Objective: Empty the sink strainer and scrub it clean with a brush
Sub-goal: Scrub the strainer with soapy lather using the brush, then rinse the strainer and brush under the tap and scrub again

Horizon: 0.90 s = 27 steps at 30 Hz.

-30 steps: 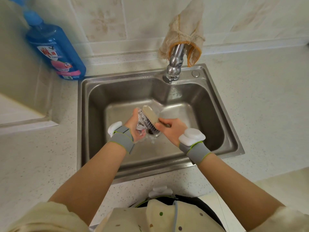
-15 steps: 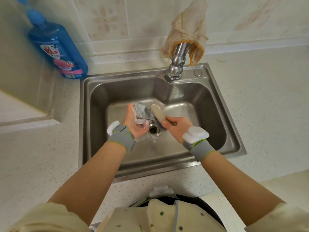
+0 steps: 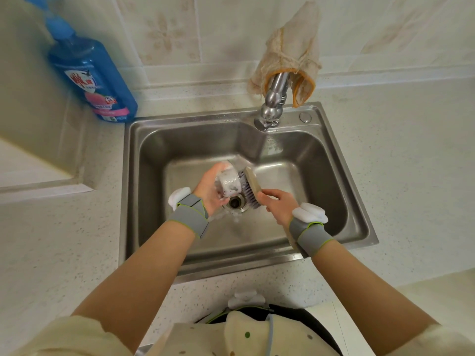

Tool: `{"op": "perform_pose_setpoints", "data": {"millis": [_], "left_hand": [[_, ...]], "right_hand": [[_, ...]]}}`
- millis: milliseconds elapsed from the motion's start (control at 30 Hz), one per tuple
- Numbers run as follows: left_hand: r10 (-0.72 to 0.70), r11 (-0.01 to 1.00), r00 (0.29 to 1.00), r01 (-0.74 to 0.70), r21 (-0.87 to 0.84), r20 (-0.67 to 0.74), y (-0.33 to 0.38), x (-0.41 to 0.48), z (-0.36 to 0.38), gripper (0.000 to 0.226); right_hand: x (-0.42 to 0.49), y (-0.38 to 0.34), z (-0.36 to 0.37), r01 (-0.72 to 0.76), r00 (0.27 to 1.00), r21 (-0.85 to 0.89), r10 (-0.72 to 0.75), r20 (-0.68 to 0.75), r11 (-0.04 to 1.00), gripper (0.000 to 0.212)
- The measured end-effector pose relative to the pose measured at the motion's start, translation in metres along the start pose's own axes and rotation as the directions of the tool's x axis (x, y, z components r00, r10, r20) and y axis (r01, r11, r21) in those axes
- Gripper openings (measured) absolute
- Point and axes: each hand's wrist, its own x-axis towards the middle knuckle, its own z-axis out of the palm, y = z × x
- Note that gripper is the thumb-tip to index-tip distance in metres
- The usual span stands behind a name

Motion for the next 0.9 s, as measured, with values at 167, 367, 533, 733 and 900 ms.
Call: {"op": "perform_pose_setpoints", "data": {"millis": [167,367,533,733,900], "left_hand": [[-0.024,0.993,0.992,0.009,0.117,0.126,0.001,-0.004,0.001,0.025],[-0.055,0.993,0.985,0.037,0.113,0.161,0.008,-0.003,-0.002,0.031],[-0.01,0.958,1.0,0.005,0.286,0.015,0.004,0.01,-0.002,0.019],[0.14,0.842,0.99,-0.128,0.523,0.017,0.006,0.015,0.001,0.019],[0.292,0.634,0.956,-0.197,0.748,0.004,0.023,0.013,0.004,0.027]], "right_hand": [[0.013,-0.002,-0.004,-0.077,0.997,0.025,0.076,0.013,0.997,0.039],[0.029,-0.016,-0.009,-0.05,0.999,-0.024,0.05,0.011,0.998,0.041],[0.045,-0.036,-0.024,0.069,0.996,-0.205,-0.08,-0.046,0.976,0.044],[0.053,-0.068,-0.045,0.164,0.975,-0.663,-0.22,-0.001,0.731,0.056],[0.064,-0.099,-0.049,0.217,0.929,-0.797,-0.37,-0.009,0.563,0.04]]}}
